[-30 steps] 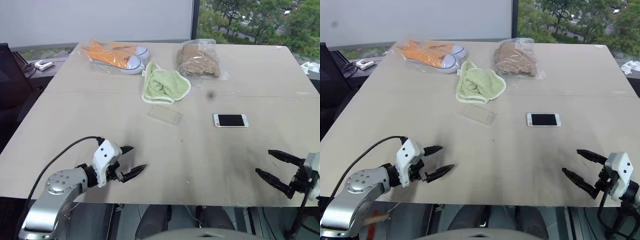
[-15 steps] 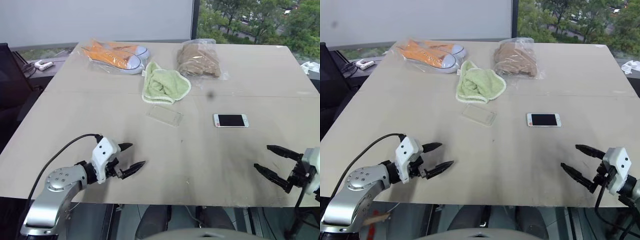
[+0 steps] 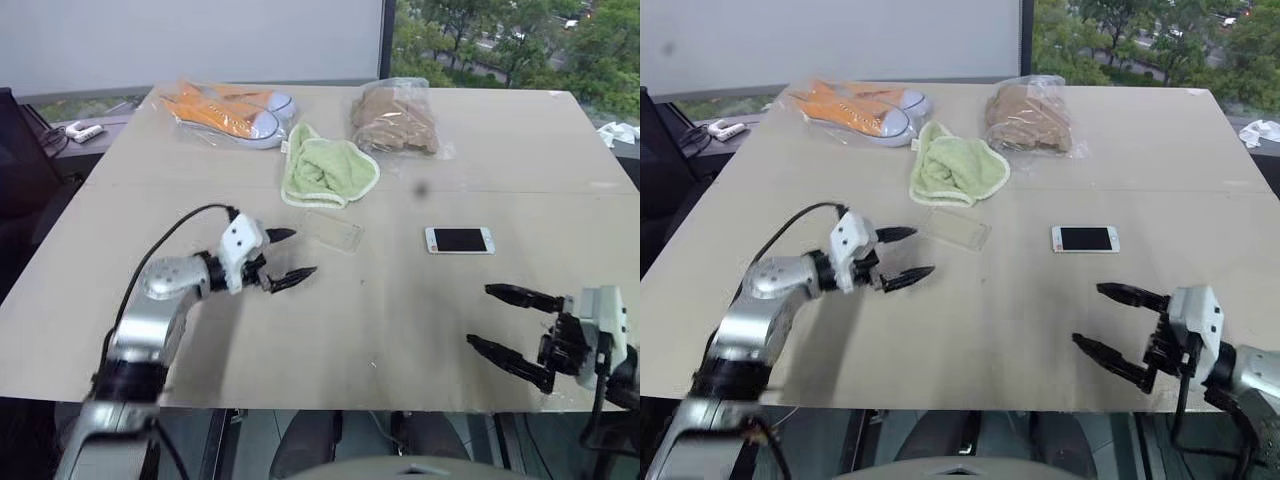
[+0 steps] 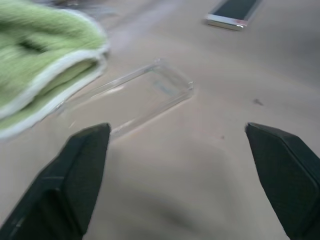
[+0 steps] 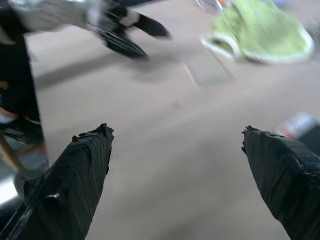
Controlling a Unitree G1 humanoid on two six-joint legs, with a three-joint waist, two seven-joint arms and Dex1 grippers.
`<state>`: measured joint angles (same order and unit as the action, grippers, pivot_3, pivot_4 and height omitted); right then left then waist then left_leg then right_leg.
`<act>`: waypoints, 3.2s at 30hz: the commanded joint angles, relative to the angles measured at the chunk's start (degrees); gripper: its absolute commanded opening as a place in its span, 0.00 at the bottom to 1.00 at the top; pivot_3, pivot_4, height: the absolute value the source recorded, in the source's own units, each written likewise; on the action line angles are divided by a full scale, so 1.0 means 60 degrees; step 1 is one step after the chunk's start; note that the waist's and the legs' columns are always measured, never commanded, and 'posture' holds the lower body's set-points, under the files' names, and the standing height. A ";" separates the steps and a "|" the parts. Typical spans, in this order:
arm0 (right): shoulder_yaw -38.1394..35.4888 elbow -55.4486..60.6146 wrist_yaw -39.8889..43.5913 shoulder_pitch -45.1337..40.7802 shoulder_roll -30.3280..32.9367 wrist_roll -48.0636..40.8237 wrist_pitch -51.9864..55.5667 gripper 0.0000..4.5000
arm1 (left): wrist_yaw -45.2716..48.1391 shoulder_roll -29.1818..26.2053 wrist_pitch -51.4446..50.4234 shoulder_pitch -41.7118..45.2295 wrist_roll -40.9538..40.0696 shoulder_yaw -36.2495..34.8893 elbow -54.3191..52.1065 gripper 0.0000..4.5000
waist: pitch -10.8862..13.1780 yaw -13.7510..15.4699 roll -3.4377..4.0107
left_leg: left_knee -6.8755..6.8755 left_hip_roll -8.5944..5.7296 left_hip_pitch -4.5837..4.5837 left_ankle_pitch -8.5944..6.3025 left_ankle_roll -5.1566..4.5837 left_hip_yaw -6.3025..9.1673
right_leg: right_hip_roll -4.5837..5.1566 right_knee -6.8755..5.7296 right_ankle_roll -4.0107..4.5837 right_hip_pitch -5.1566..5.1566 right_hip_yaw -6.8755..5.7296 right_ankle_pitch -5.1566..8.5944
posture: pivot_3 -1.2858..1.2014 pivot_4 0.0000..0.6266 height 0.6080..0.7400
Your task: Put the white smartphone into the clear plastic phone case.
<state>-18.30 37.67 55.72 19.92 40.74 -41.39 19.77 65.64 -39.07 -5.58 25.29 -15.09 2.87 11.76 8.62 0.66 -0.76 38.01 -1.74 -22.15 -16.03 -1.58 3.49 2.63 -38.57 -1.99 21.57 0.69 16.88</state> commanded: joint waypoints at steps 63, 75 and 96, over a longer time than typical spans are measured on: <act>-0.2093 0.0317 0.0093 0.2483 0.0353 0.0834 -0.0350 1.00 | 0.0030 0.2424 -0.6637 -0.0016 0.1714 0.3850 -0.5401 0.02 | 0.0003 -0.0113 -0.0037 | 0.0103 -0.0002 -0.0061 -0.0006 -0.0017 0.0041 | -0.0011 -0.0049 -0.0033 0.0005 -0.0009 -0.0002 | 0.52 0.24 1.00; -0.2028 -0.0285 0.0530 0.1492 0.0979 0.0484 0.0225 1.00 | -0.0050 0.1972 -0.4946 -0.0134 0.0775 0.3447 -0.5447 0.99 | 0.0004 0.0028 -0.0037 | 0.0103 -0.0003 -0.0058 -0.0005 -0.0015 0.0038 | -0.0003 -0.0042 -0.0032 0.0000 -0.0010 -0.0001 | 0.52 0.24 1.00; 0.5131 -1.6186 0.2314 -1.2094 0.0196 0.7150 -0.5099 1.00 | -0.0129 -0.2110 -0.6284 -0.2300 -0.3392 -0.3673 -0.7289 0.99 | 0.0119 -0.0258 -0.0009 | 0.0063 -0.0009 -0.0093 0.0018 0.0027 0.0011 | 0.0008 0.0033 -0.0051 0.0044 0.0006 -0.0017 | 0.52 0.24 1.00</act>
<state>12.08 -54.47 69.22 -51.00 41.88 -0.69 -7.18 65.92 -50.83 -42.40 12.27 -33.59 -17.42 -29.23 9.34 -0.89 -0.81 38.35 -1.79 -22.70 -15.92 -1.42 3.59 2.67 -38.35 -2.30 21.84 0.70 16.78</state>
